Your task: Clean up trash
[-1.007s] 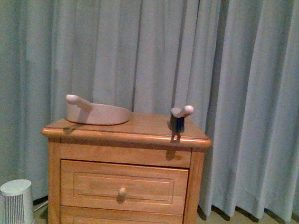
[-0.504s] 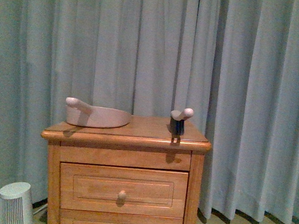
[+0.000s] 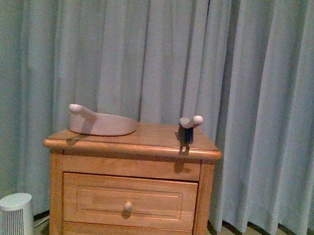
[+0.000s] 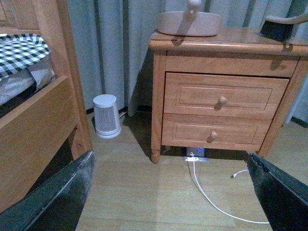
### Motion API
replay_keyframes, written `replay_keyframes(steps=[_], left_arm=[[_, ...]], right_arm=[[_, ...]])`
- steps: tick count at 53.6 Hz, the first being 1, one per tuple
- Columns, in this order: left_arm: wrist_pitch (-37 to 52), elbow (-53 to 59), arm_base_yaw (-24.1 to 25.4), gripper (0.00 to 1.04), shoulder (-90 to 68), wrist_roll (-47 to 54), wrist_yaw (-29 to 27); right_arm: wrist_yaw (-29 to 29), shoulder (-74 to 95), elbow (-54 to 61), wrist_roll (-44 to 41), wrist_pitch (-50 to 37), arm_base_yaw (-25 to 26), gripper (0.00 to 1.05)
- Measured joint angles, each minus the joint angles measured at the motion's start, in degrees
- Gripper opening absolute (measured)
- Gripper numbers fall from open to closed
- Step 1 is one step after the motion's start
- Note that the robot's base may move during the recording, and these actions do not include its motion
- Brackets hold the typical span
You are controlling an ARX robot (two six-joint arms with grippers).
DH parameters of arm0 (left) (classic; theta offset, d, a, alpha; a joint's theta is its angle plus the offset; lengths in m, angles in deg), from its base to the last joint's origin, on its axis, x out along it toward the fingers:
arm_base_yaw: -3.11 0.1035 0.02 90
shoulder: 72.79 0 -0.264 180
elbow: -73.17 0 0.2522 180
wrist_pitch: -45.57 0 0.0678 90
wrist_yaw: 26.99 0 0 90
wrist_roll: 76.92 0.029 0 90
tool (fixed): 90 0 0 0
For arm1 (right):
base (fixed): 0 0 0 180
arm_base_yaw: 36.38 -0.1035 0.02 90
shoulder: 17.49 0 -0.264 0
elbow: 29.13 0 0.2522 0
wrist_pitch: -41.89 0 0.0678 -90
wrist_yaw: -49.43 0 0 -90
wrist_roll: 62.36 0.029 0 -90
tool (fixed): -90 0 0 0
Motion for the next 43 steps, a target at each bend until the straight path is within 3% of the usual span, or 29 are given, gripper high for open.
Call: replay_keyframes(steps=[43], left_arm=[[0.0, 0.0, 0.0, 0.97, 0.0, 0.0, 0.0]], right_arm=[[0.0, 0.0, 0.0, 0.0, 0.0, 0.0, 0.97]])
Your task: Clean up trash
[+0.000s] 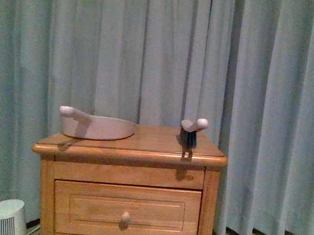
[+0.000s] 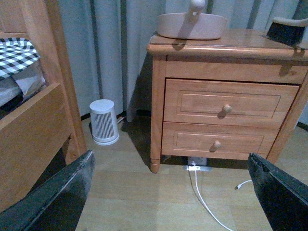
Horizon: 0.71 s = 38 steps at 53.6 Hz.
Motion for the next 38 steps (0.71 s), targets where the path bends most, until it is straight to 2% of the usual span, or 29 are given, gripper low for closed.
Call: replay_keyframes(steps=[38], left_arm=[[0.0, 0.0, 0.0, 0.97, 0.0, 0.0, 0.0]], right_arm=[[-0.02, 0.0, 0.0, 0.0, 0.0, 0.0, 0.97]])
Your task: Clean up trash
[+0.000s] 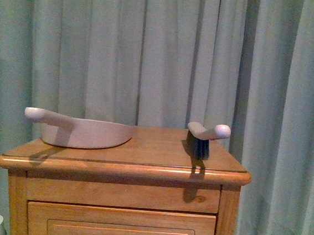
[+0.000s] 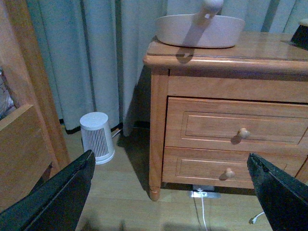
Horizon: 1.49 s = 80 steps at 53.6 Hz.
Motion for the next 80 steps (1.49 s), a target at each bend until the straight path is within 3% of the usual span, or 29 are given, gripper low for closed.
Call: replay_keyframes(steps=[53, 57, 63, 72, 80], left_arm=[[-0.22, -0.04, 0.0, 0.97, -0.15, -0.48, -0.09], [-9.86, -4.17, 0.9, 0.97, -8.35, -10.67, 0.55], [-5.16, -6.51, 1.88, 0.97, -20.59, -15.74, 1.7], [4.22, -17.49, 2.91, 0.97, -41.0, -11.02, 2.73], [4.83, -29.97, 0.94, 0.97, -54.73, -3.19, 0.5]], right_arm=[[0.02, 0.0, 0.0, 0.0, 0.0, 0.0, 0.97], [-0.02, 0.0, 0.0, 0.0, 0.0, 0.0, 0.97], [0.02, 0.0, 0.0, 0.0, 0.0, 0.0, 0.97], [0.02, 0.0, 0.0, 0.0, 0.0, 0.0, 0.97], [0.02, 0.0, 0.0, 0.0, 0.0, 0.0, 0.97]])
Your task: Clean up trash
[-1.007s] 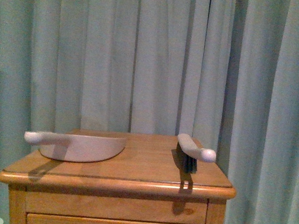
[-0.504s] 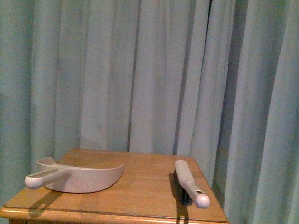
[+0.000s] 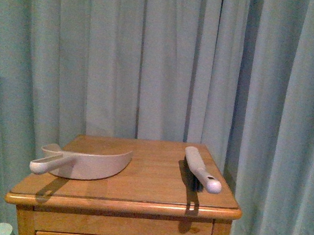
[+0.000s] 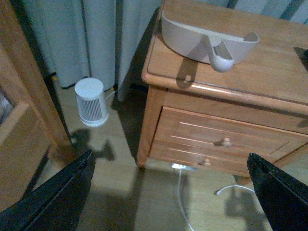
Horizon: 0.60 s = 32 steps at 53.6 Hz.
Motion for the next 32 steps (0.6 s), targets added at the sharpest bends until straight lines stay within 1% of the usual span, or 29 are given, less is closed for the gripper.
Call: replay_keyframes(steps=[11, 20, 32], left_arm=[[-4.5, -18.53, -5.42, 0.97, -13.31, 7.37, -0.68], [-8.13, -28.15, -8.13, 0.97, -21.11, 10.73, -0.74], [-12.04, -38.34, -10.67, 0.97, -32.09, 13.84, -3.58]], right_arm=[[0.0, 0.0, 0.0, 0.0, 0.0, 0.0, 0.97], [0.0, 0.0, 0.0, 0.0, 0.0, 0.0, 0.97], [0.0, 0.0, 0.0, 0.0, 0.0, 0.0, 0.97]])
